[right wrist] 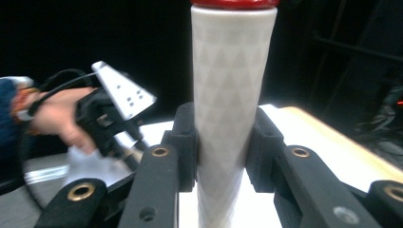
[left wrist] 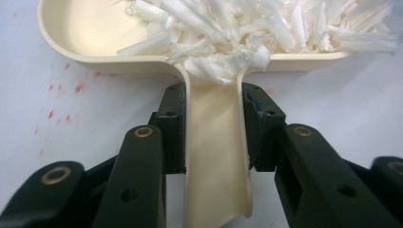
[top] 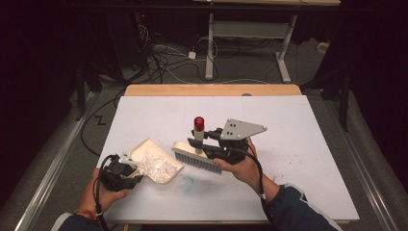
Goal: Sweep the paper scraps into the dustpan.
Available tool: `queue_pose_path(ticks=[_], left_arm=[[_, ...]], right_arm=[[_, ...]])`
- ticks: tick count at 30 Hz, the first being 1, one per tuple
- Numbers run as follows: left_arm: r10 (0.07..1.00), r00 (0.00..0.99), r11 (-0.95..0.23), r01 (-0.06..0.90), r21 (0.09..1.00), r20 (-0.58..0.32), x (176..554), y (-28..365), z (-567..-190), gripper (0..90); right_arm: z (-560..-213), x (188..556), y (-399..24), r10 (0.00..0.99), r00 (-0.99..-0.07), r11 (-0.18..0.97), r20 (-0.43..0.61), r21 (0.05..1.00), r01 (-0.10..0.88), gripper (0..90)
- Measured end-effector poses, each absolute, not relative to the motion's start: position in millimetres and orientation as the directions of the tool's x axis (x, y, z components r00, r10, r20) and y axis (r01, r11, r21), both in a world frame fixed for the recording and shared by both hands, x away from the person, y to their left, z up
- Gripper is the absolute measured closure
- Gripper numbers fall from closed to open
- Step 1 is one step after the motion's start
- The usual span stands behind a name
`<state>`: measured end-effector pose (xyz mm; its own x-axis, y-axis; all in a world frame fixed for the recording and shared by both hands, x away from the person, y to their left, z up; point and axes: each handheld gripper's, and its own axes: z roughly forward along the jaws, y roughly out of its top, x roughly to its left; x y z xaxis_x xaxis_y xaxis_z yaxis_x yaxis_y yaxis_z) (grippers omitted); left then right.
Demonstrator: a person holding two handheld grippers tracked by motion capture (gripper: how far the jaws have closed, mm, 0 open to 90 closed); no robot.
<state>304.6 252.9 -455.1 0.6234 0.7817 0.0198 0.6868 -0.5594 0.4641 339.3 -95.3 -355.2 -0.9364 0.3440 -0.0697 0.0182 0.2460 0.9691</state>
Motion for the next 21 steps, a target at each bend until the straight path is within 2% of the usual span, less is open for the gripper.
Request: queue_pose_path(ticks=[6,12,16,17,21], left_arm=[[0.81,0.587,-0.516,0.719,0.465,-0.008,297,270,-461,63.7],[0.805,0.593,-0.528,0.715,0.458,0.004,298,269,-465,63.7],[0.803,0.597,-0.527,0.712,0.464,-0.004,298,271,-466,63.7],[0.802,0.597,-0.528,0.711,0.465,-0.003,298,271,-466,63.7],[0.801,0.599,-0.533,0.709,0.461,0.004,298,270,-465,63.7]], right_arm=[[-369,315,-94,0.226,-0.974,0.288,-0.008,0.956,0.059,70.3],[-386,312,-83,0.17,-0.985,0.332,0.029,0.939,0.085,70.3],[-391,320,-86,0.207,-0.977,0.332,0.045,0.936,0.114,70.3],[-389,324,-89,0.251,-0.968,0.35,-0.001,0.933,0.089,70.3],[-387,333,-95,0.317,-0.947,0.354,-0.043,0.932,0.076,70.3]])
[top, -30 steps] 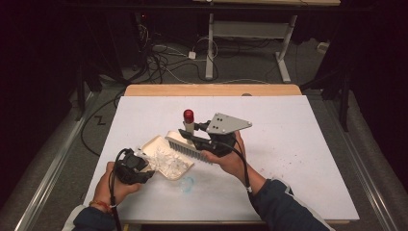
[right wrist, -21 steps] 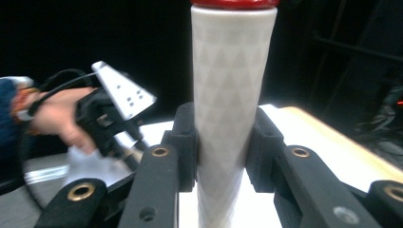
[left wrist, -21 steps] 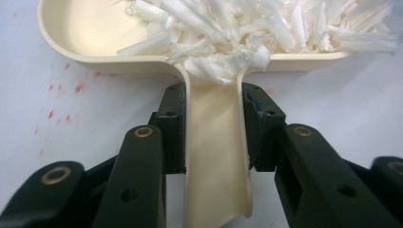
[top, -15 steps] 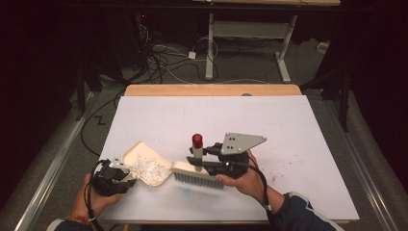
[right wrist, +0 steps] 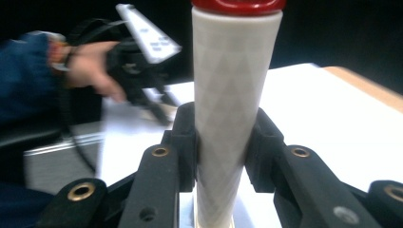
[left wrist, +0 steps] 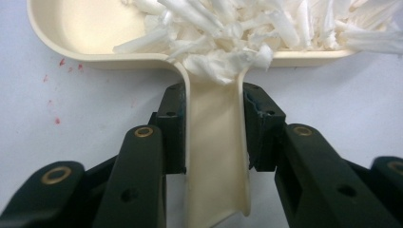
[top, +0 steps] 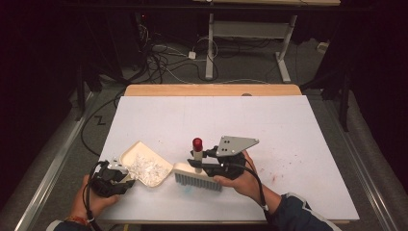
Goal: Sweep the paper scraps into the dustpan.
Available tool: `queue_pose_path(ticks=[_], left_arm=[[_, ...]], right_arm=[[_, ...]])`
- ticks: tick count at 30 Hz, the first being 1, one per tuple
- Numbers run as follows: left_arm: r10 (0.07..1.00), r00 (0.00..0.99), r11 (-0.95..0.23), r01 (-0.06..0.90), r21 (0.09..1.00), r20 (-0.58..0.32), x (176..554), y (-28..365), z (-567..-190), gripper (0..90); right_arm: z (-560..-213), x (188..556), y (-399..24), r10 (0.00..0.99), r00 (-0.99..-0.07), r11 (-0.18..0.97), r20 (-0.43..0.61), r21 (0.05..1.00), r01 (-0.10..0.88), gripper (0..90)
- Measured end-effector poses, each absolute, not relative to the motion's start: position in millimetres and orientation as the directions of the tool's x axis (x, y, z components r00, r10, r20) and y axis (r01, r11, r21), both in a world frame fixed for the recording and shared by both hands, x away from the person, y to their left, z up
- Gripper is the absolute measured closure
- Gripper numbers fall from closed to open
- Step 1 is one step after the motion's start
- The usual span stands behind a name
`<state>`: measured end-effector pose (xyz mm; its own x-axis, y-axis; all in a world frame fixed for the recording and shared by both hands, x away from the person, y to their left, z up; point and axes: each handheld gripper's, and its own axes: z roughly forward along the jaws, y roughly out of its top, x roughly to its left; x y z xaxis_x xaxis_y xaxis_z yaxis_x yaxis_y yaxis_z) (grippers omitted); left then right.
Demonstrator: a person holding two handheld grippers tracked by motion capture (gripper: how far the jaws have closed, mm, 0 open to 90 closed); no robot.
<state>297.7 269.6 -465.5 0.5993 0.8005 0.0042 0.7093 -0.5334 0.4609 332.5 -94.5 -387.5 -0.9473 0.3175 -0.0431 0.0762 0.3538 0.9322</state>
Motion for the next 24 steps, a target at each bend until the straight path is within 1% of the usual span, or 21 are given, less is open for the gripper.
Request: queue_pose_path(ticks=[4,7,11,12,13,16,18,21,24], left_arm=[[0.783,0.622,-0.563,0.695,0.447,0.019,300,263,-464,63.7],[0.765,0.643,-0.593,0.679,0.432,0.04,298,257,-462,63.7],[0.744,0.667,-0.619,0.662,0.422,0.043,294,253,-457,63.7],[0.741,0.67,-0.621,0.662,0.42,0.039,293,253,-456,63.6],[0.735,0.677,-0.628,0.659,0.413,0.037,292,253,-455,63.6],[0.721,0.693,-0.645,0.652,0.398,0.032,289,252,-452,63.6],[0.707,0.707,-0.661,0.645,0.383,0.03,288,250,-453,63.7],[0.672,0.74,-0.701,0.623,0.347,0.029,286,245,-454,63.8],[0.638,0.769,-0.732,0.595,0.331,0.031,282,238,-453,63.7]], right_arm=[[-385,346,-101,0.384,-0.92,0.352,-0.076,0.933,0.07,70.3],[-382,354,-107,0.41,-0.91,0.326,-0.064,0.942,0.081,70.3],[-375,360,-116,0.46,-0.886,0.282,-0.06,0.956,0.081,70.2],[-372,362,-119,0.496,-0.866,0.268,-0.066,0.96,0.08,70.2],[-372,362,-119,0.496,-0.866,0.268,-0.066,0.96,0.08,70.2],[-369,365,-123,0.544,-0.837,0.256,-0.066,0.962,0.091,70.2],[-371,366,-121,0.58,-0.809,0.276,-0.093,0.957,0.088,70.1],[-378,366,-115,0.622,-0.758,0.357,-0.195,0.933,0.052,70.1],[-385,366,-111,0.62,-0.757,0.378,-0.205,0.924,0.059,70.2]])
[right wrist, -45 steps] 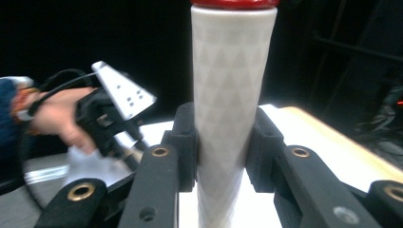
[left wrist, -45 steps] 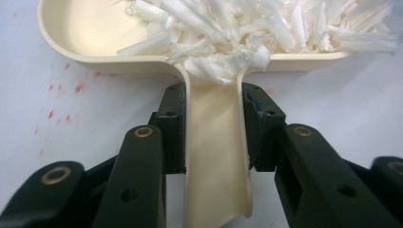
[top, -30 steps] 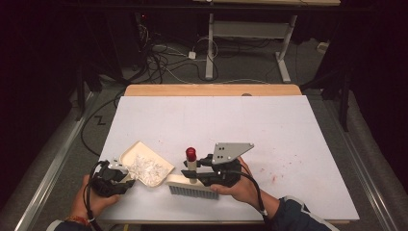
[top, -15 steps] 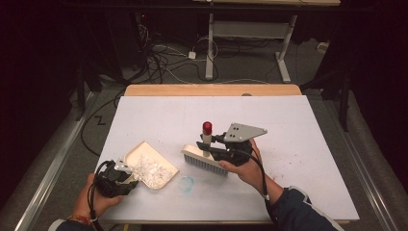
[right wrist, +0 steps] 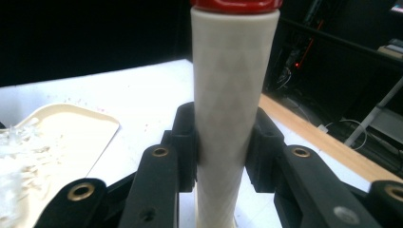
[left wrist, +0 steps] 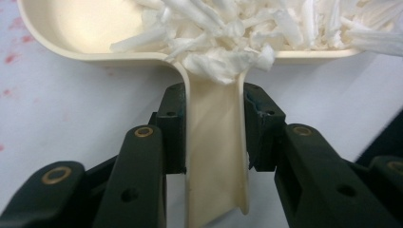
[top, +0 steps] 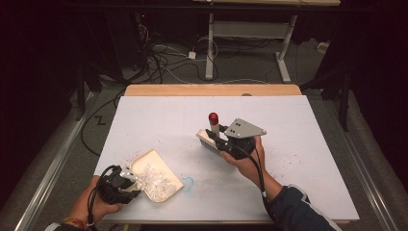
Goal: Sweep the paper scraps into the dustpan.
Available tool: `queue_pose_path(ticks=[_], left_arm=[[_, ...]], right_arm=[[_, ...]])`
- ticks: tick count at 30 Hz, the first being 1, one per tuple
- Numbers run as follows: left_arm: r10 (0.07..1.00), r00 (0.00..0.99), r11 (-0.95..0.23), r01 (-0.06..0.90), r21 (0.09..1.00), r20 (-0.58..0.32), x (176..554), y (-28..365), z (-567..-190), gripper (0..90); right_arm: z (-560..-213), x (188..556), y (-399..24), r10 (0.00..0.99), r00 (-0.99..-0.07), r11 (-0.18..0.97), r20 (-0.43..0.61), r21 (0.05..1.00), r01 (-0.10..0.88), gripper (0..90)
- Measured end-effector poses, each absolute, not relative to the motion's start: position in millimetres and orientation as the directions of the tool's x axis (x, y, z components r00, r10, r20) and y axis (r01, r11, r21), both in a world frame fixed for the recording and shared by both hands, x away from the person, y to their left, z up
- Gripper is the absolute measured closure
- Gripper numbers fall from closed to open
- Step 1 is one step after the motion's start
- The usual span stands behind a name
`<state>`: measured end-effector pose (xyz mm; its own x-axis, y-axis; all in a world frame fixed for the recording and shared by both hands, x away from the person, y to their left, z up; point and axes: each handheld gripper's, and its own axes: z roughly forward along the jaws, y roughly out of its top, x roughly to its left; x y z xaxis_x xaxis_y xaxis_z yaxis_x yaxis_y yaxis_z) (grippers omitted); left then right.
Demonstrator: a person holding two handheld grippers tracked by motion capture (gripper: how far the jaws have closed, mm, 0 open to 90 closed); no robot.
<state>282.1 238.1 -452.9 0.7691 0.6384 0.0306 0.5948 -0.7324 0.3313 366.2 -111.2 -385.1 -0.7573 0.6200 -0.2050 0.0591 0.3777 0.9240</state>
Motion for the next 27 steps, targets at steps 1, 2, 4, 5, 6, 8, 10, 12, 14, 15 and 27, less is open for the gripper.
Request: queue_pose_path(ticks=[1,2,4,5,6,8,10,12,14,15,27], left_arm=[[0.634,0.772,-0.738,0.591,0.327,0.036,281,236,-453,63.8],[0.631,0.775,-0.742,0.587,0.323,0.042,280,234,-452,63.8],[0.627,0.777,-0.748,0.583,0.317,0.049,279,231,-451,63.7],[0.626,0.778,-0.748,0.582,0.319,0.048,278,229,-451,63.7],[0.626,0.779,-0.749,0.582,0.317,0.047,278,227,-451,63.7],[0.621,0.782,-0.754,0.578,0.311,0.053,277,222,-452,63.7],[0.621,0.783,-0.755,0.579,0.309,0.05,277,218,-452,63.7],[0.617,0.785,-0.757,0.575,0.31,0.051,277,214,-453,63.7],[0.62,0.783,-0.758,0.579,0.299,0.054,278,210,-454,63.7],[0.619,0.783,-0.758,0.579,0.299,0.054,278,208,-455,63.7],[0.634,0.773,-0.738,0.6,0.308,0.013,281,205,-455,63.7]], right_arm=[[-387,366,-110,0.621,-0.758,0.378,-0.201,0.923,0.065,70.2],[-390,366,-108,0.622,-0.755,0.379,-0.206,0.924,0.059,70.2],[-393,362,-104,0.613,-0.764,0.37,-0.201,0.928,0.053,70.2],[-393,360,-101,0.604,-0.773,0.369,-0.194,0.928,0.055,70.2],[-394,357,-98,0.595,-0.779,0.373,-0.196,0.927,0.052,70.1],[-395,348,-91,0.58,-0.792,0.373,-0.19,0.927,0.051,69.9],[-396,340,-86,0.561,-0.809,0.359,-0.173,0.932,0.05,70.0],[-396,332,-81,0.534,-0.828,0.349,-0.173,0.937,0.03,70.1],[-397,326,-75,0.506,-0.85,0.337,-0.146,0.941,0.038,70.1],[-396,323,-72,0.496,-0.856,0.339,-0.144,0.94,0.038,70.0],[-387,302,-45,0.38,-0.92,0.302,-0.096,0.953,0.025,70.2]])
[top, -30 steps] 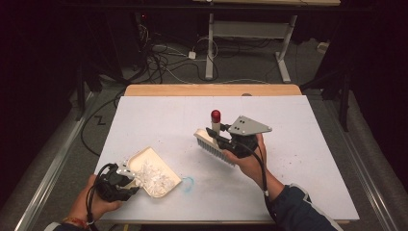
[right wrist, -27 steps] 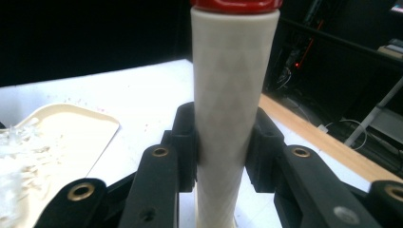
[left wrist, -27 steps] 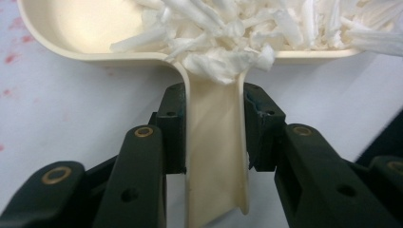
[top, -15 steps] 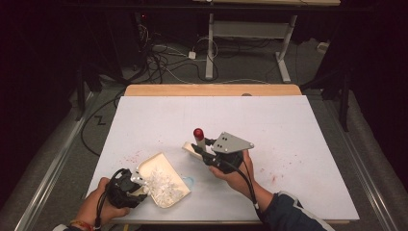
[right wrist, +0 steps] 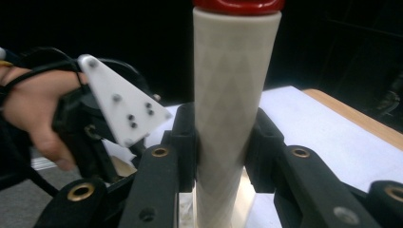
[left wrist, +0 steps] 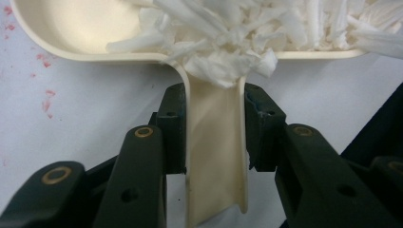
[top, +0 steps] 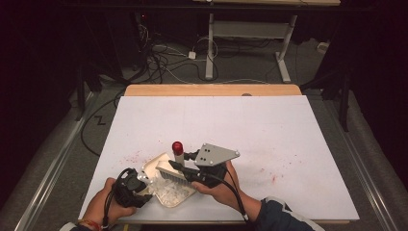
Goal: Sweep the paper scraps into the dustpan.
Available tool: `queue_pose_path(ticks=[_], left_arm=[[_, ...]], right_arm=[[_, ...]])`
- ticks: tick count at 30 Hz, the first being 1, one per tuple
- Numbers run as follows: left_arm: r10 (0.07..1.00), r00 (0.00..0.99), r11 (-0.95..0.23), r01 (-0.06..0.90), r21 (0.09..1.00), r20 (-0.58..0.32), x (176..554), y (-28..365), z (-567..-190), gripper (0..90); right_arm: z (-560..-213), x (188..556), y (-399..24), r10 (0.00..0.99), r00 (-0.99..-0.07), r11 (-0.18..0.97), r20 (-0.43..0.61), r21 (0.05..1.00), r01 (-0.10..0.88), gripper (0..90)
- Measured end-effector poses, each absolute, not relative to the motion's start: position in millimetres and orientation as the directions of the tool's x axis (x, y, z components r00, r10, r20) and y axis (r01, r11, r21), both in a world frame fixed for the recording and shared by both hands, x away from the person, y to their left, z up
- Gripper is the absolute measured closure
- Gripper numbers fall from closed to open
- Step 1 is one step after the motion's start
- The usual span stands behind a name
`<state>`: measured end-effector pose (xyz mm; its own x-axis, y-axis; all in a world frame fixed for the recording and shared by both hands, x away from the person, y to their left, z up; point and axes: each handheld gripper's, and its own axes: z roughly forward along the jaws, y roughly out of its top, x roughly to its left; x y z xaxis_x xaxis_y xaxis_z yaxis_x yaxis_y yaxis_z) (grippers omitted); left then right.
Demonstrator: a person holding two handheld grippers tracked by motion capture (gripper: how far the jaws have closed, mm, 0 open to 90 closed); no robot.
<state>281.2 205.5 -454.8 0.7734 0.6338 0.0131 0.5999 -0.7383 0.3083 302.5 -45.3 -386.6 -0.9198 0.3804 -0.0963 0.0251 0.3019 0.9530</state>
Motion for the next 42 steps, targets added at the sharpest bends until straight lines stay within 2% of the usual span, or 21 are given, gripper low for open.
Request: queue_pose_path(ticks=[3,14,18,23,34,37,42], left_arm=[[0.641,0.767,-0.73,0.605,0.317,0.012,281,206,-454,63.6],[0.668,0.744,-0.702,0.628,0.335,0.005,282,211,-453,63.6],[0.679,0.735,-0.693,0.638,0.334,0.005,283,213,-453,63.6],[0.694,0.72,-0.679,0.656,0.33,-0.003,287,216,-454,63.6],[0.708,0.706,-0.669,0.67,0.321,0.001,299,217,-456,63.7],[0.709,0.705,-0.669,0.671,0.32,0.004,300,217,-456,63.6],[0.718,0.696,-0.66,0.679,0.321,0.004,302,214,-456,63.7]], right_arm=[[-384,303,-47,0.394,-0.911,0.308,-0.121,0.951,0.007,70.1],[-371,321,-85,0.484,-0.873,0.22,-0.064,0.974,0.051,70.1],[-371,328,-91,0.506,-0.855,0.259,-0.119,0.966,0.019,70.2],[-377,352,-94,0.55,-0.827,0.272,-0.116,0.961,0.046,70.2],[-392,400,-83,0.639,-0.742,0.354,-0.204,0.934,0.048,70.2],[-394,404,-81,0.642,-0.735,0.357,-0.216,0.933,0.038,70.2],[-394,396,-68,0.592,-0.778,0.374,-0.208,0.927,0.037,70.1]])
